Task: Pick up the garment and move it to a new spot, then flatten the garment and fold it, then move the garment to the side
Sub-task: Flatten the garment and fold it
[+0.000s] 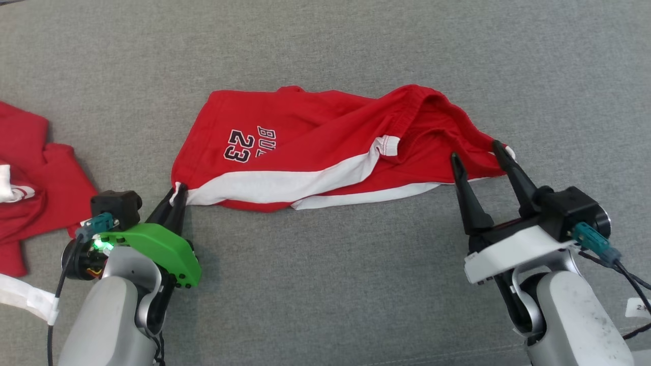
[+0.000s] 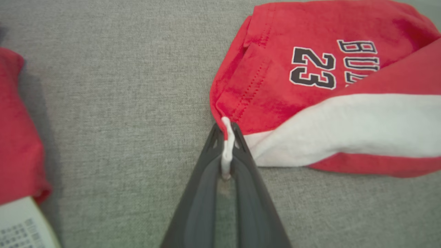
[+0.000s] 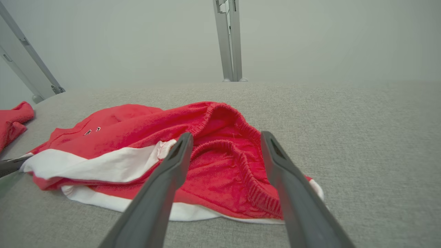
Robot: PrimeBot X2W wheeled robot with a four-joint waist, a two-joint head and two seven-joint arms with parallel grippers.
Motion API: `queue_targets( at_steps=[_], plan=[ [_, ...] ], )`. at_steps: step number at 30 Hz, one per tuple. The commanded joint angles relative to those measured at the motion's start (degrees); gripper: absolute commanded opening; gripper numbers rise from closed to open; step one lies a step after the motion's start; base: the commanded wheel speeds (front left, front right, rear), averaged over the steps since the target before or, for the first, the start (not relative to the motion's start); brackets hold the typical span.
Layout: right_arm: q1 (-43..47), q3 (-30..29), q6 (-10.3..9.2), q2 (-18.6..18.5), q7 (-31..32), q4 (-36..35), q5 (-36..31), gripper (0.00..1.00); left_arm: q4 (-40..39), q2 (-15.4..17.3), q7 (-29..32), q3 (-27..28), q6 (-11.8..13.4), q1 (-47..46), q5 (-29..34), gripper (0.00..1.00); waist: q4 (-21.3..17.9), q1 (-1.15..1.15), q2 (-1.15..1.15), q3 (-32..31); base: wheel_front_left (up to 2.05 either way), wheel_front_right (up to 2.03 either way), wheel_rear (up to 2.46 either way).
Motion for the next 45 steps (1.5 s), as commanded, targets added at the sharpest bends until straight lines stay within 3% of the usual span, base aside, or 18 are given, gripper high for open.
queue_targets(
  at_steps=[1, 7, 12, 13, 14, 15, 22, 31, 38, 45],
  plan=[
    [-1.56, 1.31, -0.02, -0.6, 0.48, 1.23, 0.5, 1.0, 0.08, -0.1, -0.51, -0.3, -0.03, -1.1, 0.49, 0.0, 1.24, 0.0, 0.0, 0.53, 0.0, 0.0, 0.0],
    [-7.18, 8.35, -0.03, -1.84, 1.31, 8.87, 2.44, 1.0, -0.64, -1.39, -2.21, -2.19, -0.17, -2.47, 1.02, 0.0, 4.42, 0.0, 0.0, 1.92, 0.0, 0.0, 0.0],
    [-11.45, 10.58, -0.03, -1.7, 0.79, 15.7, 4.04, 1.0, -1.16, -2.16, -3.67, -3.17, -0.2, -2.86, 1.12, 0.0, 5.85, 0.0, 0.0, 2.53, 0.0, 0.0, 0.0],
    [-12.32, 10.88, -0.03, -1.72, 0.61, 16.86, 4.34, 0.46, -1.39, -2.26, -4.21, -3.25, -0.22, -2.85, 1.05, 0.0, 6.03, 0.0, 0.0, 2.6, 0.0, 0.0, 0.0],
    [-12.91, 11.01, -0.03, -1.62, 0.14, 17.43, 4.77, 0.19, -1.59, -2.26, -4.64, -3.27, -0.22, -2.8, 1.07, 0.0, 6.14, 0.0, 0.0, 2.61, 0.0, 0.0, 0.0],
    [-13.41, 11.05, -0.03, -1.57, -0.22, 18.04, 4.96, 0.0, -1.91, -2.23, -5.23, -3.24, -0.18, -2.7, 1.15, 0.0, 6.24, 0.0, 0.0, 2.59, 0.0, 0.0, 0.0],
    [-13.43, 10.16, -0.03, -3.39, -4.56, 14.41, 5.71, 0.0, -7.91, -1.46, -10.29, -1.78, 1.35, -1.55, 1.63, 0.0, 5.26, 0.0, 0.0, 0.77, 0.0, 0.0, 0.0],
    [-12.33, 4.02, -0.03, -6.81, -5.68, -2.66, 4.16, 0.0, -27.61, 0.04, -13.92, 0.64, 4.3, -3.96, 3.23, 0.0, 2.68, 0.0, 0.0, -4.99, 0.0, 0.0, 0.0],
    [-13.71, -1.48, -0.03, -7.78, -0.49, -16.83, 1.72, 0.0, -43.87, 1.02, -11.94, 0.08, 5.92, -9.97, 6.71, 0.0, 1.18, 0.0, 0.0, -8.65, 0.0, 0.0, 0.0],
    [-15.41, -4.18, -0.04, -7.63, 3.06, -21.51, 2.59, 0.0, -48.3, 0.8, -7.36, -1.52, 6.1, -14.22, 6.92, 0.0, 0.11, 0.0, 0.0, -8.52, 0.0, 0.0, 0.0]
  ],
)
